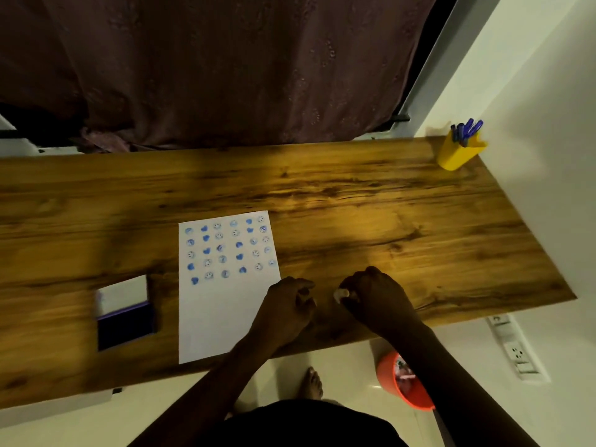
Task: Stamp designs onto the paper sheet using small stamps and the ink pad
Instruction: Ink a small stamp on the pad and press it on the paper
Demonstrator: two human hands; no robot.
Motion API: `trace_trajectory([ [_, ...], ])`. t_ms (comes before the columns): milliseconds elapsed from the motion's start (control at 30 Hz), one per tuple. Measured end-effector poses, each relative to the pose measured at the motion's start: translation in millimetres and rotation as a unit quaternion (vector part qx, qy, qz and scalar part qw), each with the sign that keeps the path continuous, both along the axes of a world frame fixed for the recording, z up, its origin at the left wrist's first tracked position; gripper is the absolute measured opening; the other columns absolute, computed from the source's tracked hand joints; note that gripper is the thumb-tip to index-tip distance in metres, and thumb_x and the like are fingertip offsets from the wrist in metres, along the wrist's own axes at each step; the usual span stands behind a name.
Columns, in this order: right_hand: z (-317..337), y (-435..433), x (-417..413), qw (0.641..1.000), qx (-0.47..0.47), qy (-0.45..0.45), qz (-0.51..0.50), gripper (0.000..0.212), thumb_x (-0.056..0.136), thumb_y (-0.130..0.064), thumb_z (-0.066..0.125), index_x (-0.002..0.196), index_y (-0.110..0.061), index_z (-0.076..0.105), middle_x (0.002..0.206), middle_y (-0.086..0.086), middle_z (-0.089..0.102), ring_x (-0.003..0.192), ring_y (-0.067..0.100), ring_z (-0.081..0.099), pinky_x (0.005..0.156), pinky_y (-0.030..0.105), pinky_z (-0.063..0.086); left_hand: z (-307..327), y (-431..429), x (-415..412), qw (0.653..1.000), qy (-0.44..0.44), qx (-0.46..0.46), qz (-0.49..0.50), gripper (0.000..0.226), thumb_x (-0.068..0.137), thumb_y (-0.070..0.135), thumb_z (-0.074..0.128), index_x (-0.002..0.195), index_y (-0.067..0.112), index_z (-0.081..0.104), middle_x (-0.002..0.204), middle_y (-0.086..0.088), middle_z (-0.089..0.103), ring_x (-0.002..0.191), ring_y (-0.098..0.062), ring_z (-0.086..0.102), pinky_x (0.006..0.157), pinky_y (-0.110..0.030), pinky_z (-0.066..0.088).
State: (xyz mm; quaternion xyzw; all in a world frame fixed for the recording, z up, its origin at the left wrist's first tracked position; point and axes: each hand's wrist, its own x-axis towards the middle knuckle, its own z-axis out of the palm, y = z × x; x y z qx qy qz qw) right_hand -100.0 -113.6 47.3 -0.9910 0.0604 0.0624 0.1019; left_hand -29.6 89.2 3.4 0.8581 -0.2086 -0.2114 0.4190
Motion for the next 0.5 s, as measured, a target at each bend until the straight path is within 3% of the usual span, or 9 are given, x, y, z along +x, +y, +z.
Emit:
trace_trajectory([
  [67, 5.5, 0.7, 4.8, 0.995, 0.085, -0.027, -0.041, 0.019, 0.092, -0.042, 0.064, 0.090, -0.026, 0.075, 0.086, -0.008, 0.075, 0.084, 0.008, 0.066, 0.065, 0.020, 0.044, 0.4, 0.1, 0.0, 0.999, -0.015, -0.029, 0.000, 0.040, 0.091, 0.036, 0.074, 0.129, 0.024, 0.069, 0.125, 0.003, 0.075, 0.089, -0.001, 0.068, 0.081, -0.015, 0.053],
  [133, 14.1, 3.1, 11.9, 0.977, 0.196, -0.032, -0.073, 0.019, 0.089, -0.046, 0.072, 0.082, -0.029, 0.077, 0.077, -0.016, 0.074, 0.074, -0.004, 0.068, 0.060, 0.010, 0.045, 4.7, 1.9, 1.5, 0.997, -0.061, -0.041, -0.003, 0.040, 0.090, 0.038, 0.075, 0.128, 0.027, 0.069, 0.125, 0.009, 0.074, 0.100, 0.001, 0.067, 0.088, -0.002, 0.040],
  [200, 20.6, 6.4, 19.6, 0.960, 0.264, -0.043, -0.082, 0.020, 0.083, -0.046, 0.078, 0.076, -0.028, 0.077, 0.064, -0.016, 0.070, 0.063, -0.009, 0.065, 0.057, 0.008, 0.044, 14.0, 4.5, 4.3, 0.996, -0.042, -0.083, 0.007, 0.036, 0.087, 0.041, 0.075, 0.123, 0.042, 0.068, 0.116, 0.024, 0.071, 0.103, 0.000, 0.069, 0.084, 0.003, 0.041],
  [300, 26.0, 14.8, 30.1, 0.916, 0.378, -0.038, -0.130, 0.020, 0.078, -0.039, 0.084, 0.076, -0.020, 0.076, 0.065, -0.005, 0.073, 0.053, -0.002, 0.063, 0.054, 0.014, 0.043, 22.6, 10.4, 13.9, 0.982, 0.058, -0.176, 0.041, 0.034, 0.083, 0.027, 0.075, 0.104, 0.055, 0.073, 0.098, 0.032, 0.075, 0.099, -0.002, 0.072, 0.096, -0.022, 0.056],
  [400, 30.0, 25.7, 36.6, 0.861, 0.486, -0.013, -0.149, 0.009, 0.080, -0.026, 0.084, 0.086, -0.021, 0.079, 0.079, -0.004, 0.078, 0.066, -0.003, 0.068, 0.059, 0.012, 0.047, 28.1, 21.1, 18.0, 0.962, 0.072, -0.250, 0.081, 0.040, 0.087, 0.012, 0.078, 0.105, 0.048, 0.075, 0.108, 0.024, 0.078, 0.110, -0.001, 0.071, 0.095, -0.024, 0.056],
  [500, 33.7, 39.0, 41.8, 0.834, 0.525, 0.023, -0.170, 0.021, 0.080, -0.042, 0.081, 0.093, -0.027, 0.078, 0.087, -0.002, 0.078, 0.069, 0.000, 0.067, 0.057, 0.017, 0.048, 35.6, 31.8, 19.6, 0.933, 0.112, -0.322, 0.119, 0.039, 0.079, 0.022, 0.080, 0.108, 0.048, 0.076, 0.111, 0.015, 0.079, 0.118, -0.025, 0.071, 0.102, -0.048, 0.056],
])
